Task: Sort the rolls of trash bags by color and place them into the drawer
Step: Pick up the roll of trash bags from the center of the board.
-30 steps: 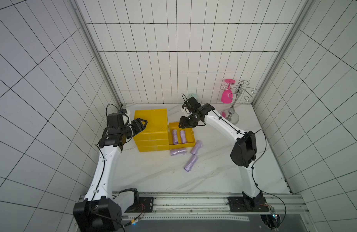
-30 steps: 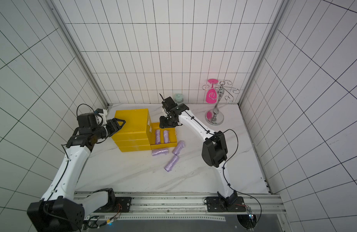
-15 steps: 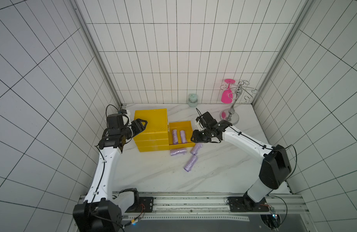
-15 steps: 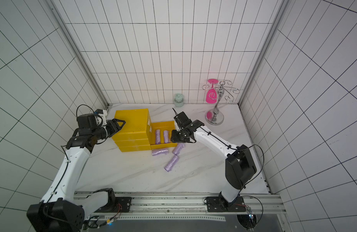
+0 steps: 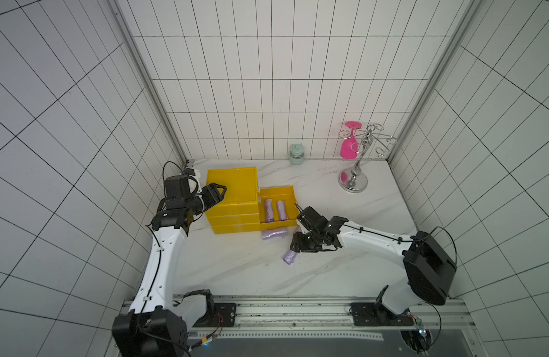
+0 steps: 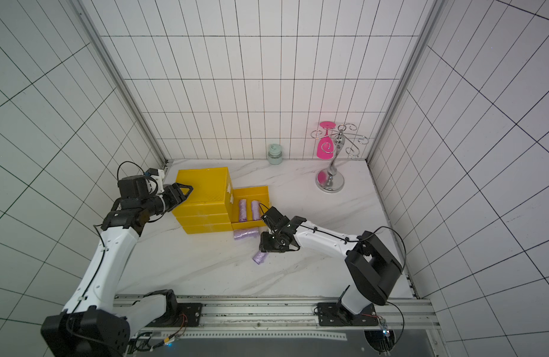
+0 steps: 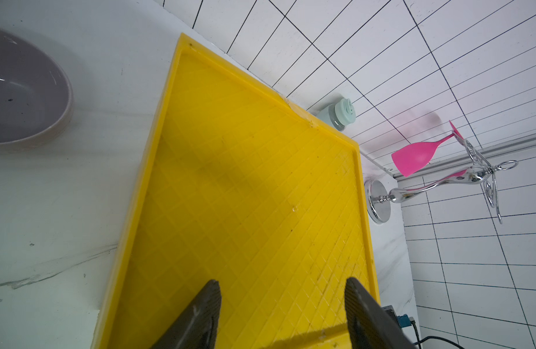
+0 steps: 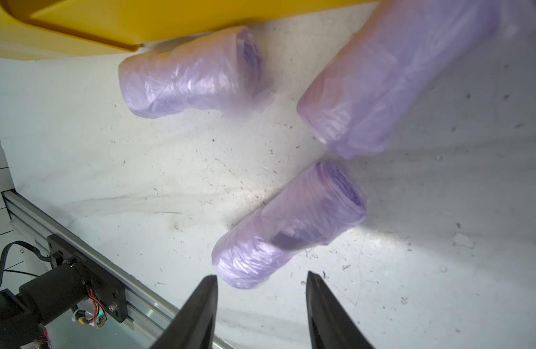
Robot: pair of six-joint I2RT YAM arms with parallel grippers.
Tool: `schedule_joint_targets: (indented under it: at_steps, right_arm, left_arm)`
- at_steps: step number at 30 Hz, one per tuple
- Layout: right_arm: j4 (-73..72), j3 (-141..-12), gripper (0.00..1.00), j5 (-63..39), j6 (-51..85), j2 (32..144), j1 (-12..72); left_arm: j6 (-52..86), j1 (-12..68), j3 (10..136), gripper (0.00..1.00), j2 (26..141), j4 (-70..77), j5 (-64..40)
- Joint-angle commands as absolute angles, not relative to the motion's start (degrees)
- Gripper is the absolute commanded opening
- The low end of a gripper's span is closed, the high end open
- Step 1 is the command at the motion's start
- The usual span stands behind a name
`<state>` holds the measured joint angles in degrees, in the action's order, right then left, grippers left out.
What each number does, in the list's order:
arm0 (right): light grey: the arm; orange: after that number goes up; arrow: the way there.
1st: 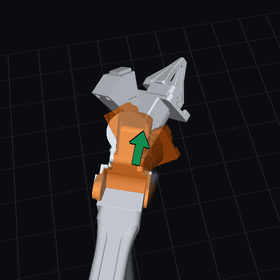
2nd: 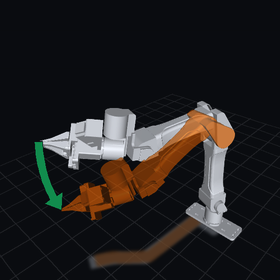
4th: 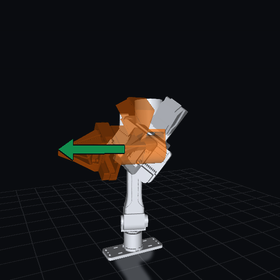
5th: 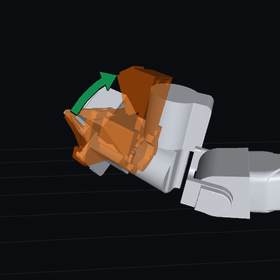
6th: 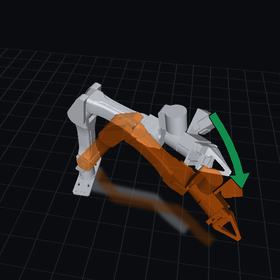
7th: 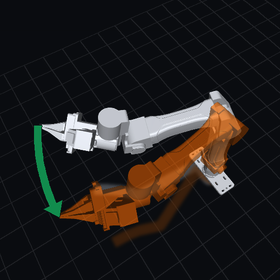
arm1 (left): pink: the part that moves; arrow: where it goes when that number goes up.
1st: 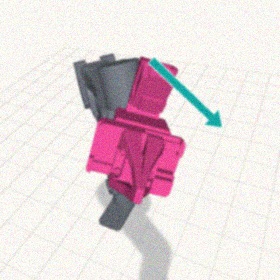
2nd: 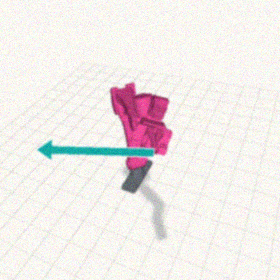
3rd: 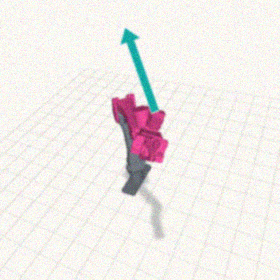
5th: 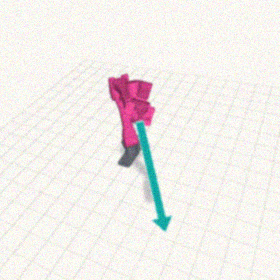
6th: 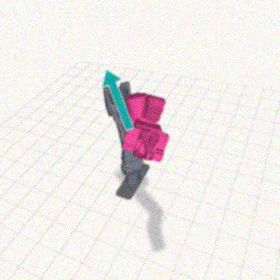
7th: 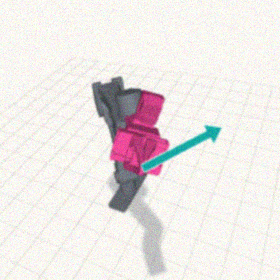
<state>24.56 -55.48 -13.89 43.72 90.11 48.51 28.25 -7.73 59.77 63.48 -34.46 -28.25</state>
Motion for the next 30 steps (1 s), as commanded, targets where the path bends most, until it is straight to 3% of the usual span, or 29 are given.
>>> schedule_joint_targets:
  at_steps: [1, 12, 19, 23, 30]
  right_arm:
    - [20.64, -53.36, 0.51, -13.38, 45.96, 92.09, 49.08]
    - [19.38, -54.14, 0.51, -12.92, 45.48, 98.55, 49.13]
    - [20.20, -53.96, 0.25, -12.14, 44.63, 97.03, 49.13]
    - [23.67, -55.42, 0.18, -11.60, 42.28, 94.03, 48.96]
    - [31.96, -61.98, 0.16, -12.42, 35.12, 89.43, 46.87]
  left_arm:
    - [27.77, -8.00, 58.62, 0.65, 62.94, -34.85, -27.68]
    - [27.60, -8.05, 58.36, 0.65, 62.55, -34.99, -27.51]
    - [27.59, -8.02, 58.36, 0.65, 62.58, -34.94, -27.51]
    - [27.62, -8.02, 58.53, 0.65, 62.76, -34.92, -27.69]
    - [27.86, -8.06, 58.62, 0.65, 62.67, -34.84, -27.91]
